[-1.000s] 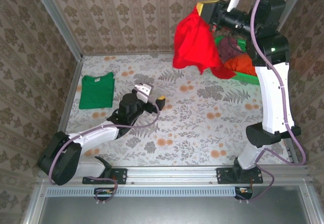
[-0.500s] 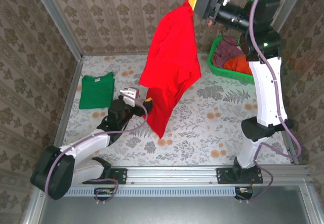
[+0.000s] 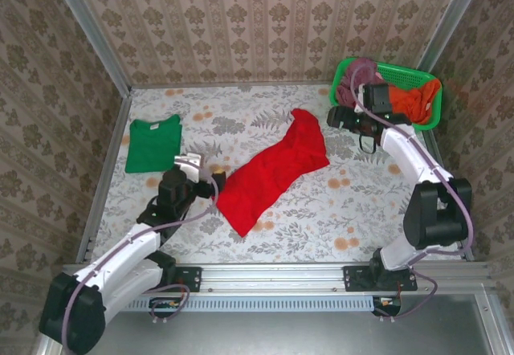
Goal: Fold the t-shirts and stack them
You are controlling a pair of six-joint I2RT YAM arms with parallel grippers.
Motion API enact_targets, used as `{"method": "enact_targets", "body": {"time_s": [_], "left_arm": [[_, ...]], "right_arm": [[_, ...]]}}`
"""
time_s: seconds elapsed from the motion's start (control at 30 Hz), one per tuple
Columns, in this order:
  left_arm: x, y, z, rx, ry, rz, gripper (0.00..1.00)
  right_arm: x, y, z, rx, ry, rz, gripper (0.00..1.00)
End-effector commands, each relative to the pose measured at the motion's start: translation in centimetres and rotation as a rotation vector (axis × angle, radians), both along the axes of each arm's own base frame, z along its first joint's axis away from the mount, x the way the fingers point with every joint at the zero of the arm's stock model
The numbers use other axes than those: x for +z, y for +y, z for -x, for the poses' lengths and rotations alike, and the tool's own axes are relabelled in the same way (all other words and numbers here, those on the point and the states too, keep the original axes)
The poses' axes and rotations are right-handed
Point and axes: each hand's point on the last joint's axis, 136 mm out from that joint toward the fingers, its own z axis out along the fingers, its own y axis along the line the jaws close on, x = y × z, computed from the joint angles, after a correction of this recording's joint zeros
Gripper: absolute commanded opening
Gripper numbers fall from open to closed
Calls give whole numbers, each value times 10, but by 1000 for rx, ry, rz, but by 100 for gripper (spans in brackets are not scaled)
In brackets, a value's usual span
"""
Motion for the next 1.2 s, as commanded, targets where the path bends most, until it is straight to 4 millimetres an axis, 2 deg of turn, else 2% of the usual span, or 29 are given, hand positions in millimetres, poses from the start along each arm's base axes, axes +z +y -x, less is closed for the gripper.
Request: {"method": "enact_targets", "body": {"time_s": [0.0, 0.17, 0.27, 0.47, 0.57, 0.63, 0.67, 0.7, 0.73, 0.77, 0.87, 0.9, 0.93, 1.07, 1.17], "left_arm": [[-21, -14, 21, -51, 65, -162, 100], [-44, -41, 48, -130, 96, -357, 100], [-52, -62, 63, -201, 97, -419, 100], [-76, -103, 77, -333, 105, -566, 100], [-93, -115, 76, -350, 124, -634, 97], [-103, -120, 75, -353, 137, -669, 91], [-106, -121, 75, -355, 140, -680, 87], [-110, -124, 76, -360, 143, -683, 78], [-113, -125, 76, -366, 148, -683, 74], [-114, -127, 77, -370, 152, -675, 64], [-108, -129, 77, -373, 143, -653, 21], [-102, -129, 76, -370, 134, -640, 7], [-95, -130, 75, -367, 126, -626, 0], [-64, -130, 69, -368, 107, -546, 0], [-34, -122, 59, -344, 86, -465, 0]], "right_arm": [[15, 25, 10, 101, -113, 71, 92], [-42, 83, 34, 235, -4, 163, 92], [-70, 103, 37, 252, 54, 200, 88], [-107, 127, 27, 283, 140, 291, 81], [-116, 129, 17, 260, 151, 302, 72], [-118, 128, 11, 249, 152, 311, 64], [-118, 127, 7, 244, 151, 309, 58], [-118, 127, 5, 240, 149, 304, 50], [-117, 126, 2, 235, 147, 298, 40], [-115, 125, 0, 229, 144, 295, 29], [-99, 123, -5, 215, 106, 279, 4], [-91, 122, -6, 209, 90, 269, 0], [-84, 122, -8, 205, 75, 256, 0], [-40, 114, -15, 181, -14, 207, 0], [8, 100, -21, 147, -109, 176, 0]]}}
